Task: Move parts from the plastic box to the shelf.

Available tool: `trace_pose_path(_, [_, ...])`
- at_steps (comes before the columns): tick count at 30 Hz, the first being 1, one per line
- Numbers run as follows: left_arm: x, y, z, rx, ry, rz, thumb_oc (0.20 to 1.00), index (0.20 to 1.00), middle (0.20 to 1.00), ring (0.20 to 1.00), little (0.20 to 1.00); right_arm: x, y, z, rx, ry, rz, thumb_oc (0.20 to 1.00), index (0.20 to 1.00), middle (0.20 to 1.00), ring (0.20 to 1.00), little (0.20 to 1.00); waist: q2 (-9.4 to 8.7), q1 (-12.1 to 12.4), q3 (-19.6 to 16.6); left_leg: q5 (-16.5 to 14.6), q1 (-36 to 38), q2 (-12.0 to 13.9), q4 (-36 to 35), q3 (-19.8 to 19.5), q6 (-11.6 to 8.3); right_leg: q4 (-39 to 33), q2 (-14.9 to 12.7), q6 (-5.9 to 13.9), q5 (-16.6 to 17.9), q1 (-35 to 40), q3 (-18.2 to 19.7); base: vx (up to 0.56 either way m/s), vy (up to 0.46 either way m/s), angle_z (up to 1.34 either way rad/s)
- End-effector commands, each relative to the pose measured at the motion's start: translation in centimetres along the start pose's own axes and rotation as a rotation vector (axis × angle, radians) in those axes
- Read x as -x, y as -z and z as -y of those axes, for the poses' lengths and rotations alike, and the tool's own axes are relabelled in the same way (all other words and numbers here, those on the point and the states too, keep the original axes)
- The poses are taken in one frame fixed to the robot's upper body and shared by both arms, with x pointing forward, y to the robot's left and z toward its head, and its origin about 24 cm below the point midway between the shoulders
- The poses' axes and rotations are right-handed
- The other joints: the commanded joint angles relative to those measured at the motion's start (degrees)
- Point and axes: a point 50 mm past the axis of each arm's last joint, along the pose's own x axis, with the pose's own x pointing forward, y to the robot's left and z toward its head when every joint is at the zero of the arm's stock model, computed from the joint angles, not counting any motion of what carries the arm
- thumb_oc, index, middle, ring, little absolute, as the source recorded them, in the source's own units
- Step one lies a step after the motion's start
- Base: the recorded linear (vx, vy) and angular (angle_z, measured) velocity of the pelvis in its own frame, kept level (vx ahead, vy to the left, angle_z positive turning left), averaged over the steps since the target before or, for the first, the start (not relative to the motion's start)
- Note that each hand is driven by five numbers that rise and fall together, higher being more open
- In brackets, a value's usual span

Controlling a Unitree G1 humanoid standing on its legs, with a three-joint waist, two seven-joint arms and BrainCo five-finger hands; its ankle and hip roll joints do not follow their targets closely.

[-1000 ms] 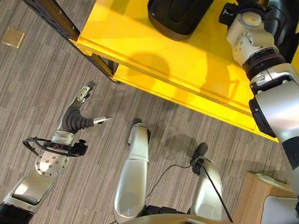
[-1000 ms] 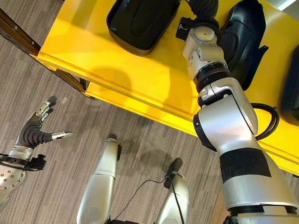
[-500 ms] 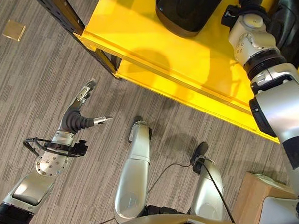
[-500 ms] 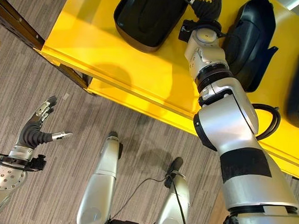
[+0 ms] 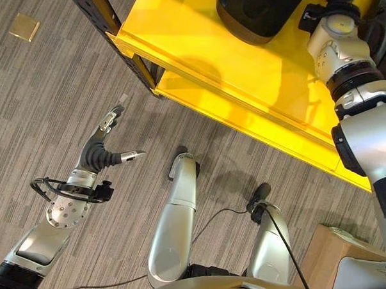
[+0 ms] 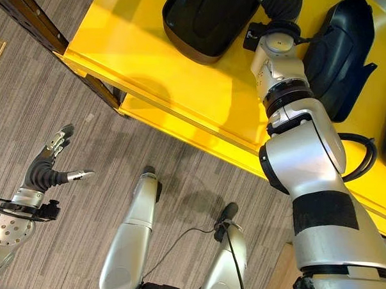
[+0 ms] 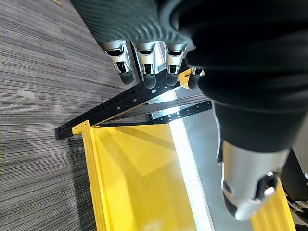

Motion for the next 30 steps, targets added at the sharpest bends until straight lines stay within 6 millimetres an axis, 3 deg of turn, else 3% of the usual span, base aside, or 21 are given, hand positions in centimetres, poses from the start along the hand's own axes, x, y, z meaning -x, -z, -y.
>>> trace_pose_path(1, [-0.6,-1.9,-0.3,-0.004,0.003,0.117,1.000,1.000,1.000,1.000,1.000,-0.4,-5.9,-0.1,-0.062,-0.014,0.141,1.000,1.000,1.000,1.000,1.000,-0.43,2.8,3.1,1.0,-0.2,-1.8,-5.1,4.6,4.57,12.2,0.9,-2.59,-7.8,-2.3,2.1,0.01,0.004,0.05])
trace_pose_path(30, [-0.5,-1.8,-0.8,-0.003,-0.008,0.113,1.000,1.000,1.000,1.000,1.000,-0.2,-7.4,-0.8,0.026,-0.059,0.203,1.000,1.000,1.000,1.000,1.000,-0.99,5.2,3.2,1.4,-2.0,-2.8,-5.4,3.3,4.43,10.9,0.5,-2.46,-7.6,-1.4,0.0,0.00,0.001,0.02])
